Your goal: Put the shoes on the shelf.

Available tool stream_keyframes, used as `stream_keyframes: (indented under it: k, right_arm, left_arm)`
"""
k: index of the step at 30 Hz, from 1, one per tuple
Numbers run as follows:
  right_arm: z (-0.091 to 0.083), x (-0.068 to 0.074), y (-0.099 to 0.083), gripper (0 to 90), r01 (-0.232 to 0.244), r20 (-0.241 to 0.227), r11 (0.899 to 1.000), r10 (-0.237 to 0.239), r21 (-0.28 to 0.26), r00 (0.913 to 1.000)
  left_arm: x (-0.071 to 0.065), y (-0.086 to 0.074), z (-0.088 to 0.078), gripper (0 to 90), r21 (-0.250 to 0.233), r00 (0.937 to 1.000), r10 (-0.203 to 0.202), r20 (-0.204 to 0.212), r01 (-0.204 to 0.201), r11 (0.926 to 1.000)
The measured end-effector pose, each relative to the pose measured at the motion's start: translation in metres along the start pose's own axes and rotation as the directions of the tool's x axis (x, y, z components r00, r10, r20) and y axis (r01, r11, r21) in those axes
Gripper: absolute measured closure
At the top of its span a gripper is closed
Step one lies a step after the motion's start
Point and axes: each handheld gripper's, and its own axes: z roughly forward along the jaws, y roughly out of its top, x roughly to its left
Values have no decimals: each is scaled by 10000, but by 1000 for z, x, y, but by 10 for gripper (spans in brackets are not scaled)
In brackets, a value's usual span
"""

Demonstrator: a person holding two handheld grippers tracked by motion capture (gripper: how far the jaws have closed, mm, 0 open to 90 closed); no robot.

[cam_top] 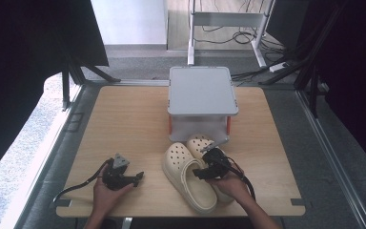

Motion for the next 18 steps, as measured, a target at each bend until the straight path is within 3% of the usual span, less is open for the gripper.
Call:
stream_keyframes:
  k: [2,8,13,18]
  right_arm:
    - [3,0,0,565,-94,283,9999,92,64,9996]
    - [3,-2,1,596,-267,279,9995,262,165,9993]
    - [1,4,0,639,-230,803,9997,225,50,9965]
    - [-5,5,-5,653,-183,640,9997,194,-181,9978]
  left_arm:
    - [0,0,0,190,-3,10000,2,-7,-2,10000]
    - [0,0,0,190,-2,10000,-1,3,1,10000]
    - [0,0,0,190,17,10000,21,8,-21,10000]
    - [1,0,0,190,16,10000,46,15,-46,10000]
